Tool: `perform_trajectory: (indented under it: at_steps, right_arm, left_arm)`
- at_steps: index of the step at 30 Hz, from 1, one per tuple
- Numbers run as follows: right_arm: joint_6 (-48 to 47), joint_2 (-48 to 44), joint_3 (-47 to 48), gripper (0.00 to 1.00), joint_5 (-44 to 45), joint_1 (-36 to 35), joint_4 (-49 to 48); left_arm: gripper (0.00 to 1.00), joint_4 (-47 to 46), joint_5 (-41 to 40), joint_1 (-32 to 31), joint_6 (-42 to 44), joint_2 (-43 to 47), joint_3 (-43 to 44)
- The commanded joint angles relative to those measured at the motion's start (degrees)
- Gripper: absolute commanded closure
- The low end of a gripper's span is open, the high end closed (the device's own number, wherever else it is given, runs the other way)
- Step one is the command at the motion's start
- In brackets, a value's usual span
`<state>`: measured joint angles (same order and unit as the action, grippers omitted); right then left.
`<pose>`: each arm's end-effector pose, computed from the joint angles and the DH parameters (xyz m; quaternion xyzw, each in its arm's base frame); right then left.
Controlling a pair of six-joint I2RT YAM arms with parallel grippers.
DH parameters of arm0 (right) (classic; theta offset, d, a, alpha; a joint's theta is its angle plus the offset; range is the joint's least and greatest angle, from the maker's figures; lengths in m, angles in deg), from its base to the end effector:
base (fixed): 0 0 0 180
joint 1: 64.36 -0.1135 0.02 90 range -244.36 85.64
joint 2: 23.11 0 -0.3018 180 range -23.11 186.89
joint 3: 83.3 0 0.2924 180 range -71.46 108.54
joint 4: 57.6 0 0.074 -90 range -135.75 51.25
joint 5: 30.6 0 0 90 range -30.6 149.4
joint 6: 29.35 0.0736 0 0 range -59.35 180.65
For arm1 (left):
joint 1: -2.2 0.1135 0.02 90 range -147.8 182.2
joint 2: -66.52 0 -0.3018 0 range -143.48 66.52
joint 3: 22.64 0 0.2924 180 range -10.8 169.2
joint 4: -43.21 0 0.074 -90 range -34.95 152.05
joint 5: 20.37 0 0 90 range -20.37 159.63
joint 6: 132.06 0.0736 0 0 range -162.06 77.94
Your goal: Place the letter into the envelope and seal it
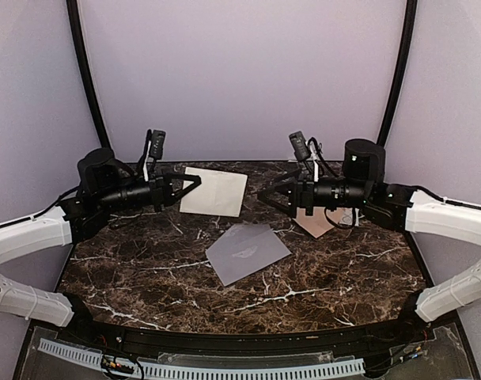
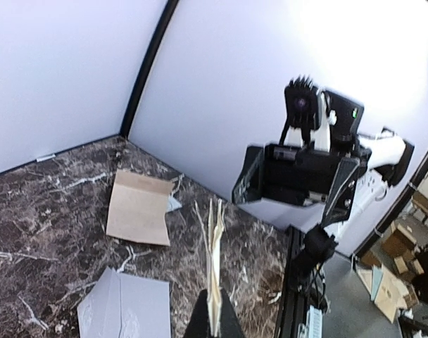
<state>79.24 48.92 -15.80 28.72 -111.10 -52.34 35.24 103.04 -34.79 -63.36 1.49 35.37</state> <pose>0.2150 0.2833 0.3541 -0.3447 0.6740 0.5056 0.4138 0.2298 -0.2238 0.3536 0.2947 0.6374 -0.5086 0.4982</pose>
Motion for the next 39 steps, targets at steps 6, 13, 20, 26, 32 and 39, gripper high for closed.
perform_trajectory:
  at_steps: [6, 13, 20, 26, 32, 39]
  right_arm:
    - [21.57, 6.86, -4.85, 0.16, 16.63, -6.52, -30.65]
    - [27.52, 16.03, 1.74, 0.23, 17.03, -8.72, -36.22]
    - [27.63, 20.83, 7.54, 0.33, 13.55, -9.40, -40.63]
    - [27.27, 21.98, 9.36, 0.52, 11.70, -9.58, -45.26]
    - [28.58, 22.32, 9.52, 0.86, 11.31, -9.67, -47.90]
    - [25.91, 19.44, 7.22, 1.00, 13.45, -9.52, -47.47]
  left_arm:
    - [1.00, -35.49, -15.38, -0.09, -21.97, 3.98, -10.11]
    - [1.00, -43.50, -16.82, -0.18, -27.41, 3.14, -12.76]
    - [1.00, -45.73, -15.01, -0.27, -29.65, 2.38, -12.76]
    - [1.00, -45.89, -15.36, -0.32, -30.22, 2.96, -13.21]
    - [1.00, -45.92, -15.32, -0.34, -30.94, 2.93, -13.52]
    - [0.82, -40.86, -14.20, -0.28, -28.82, 3.06, -13.16]
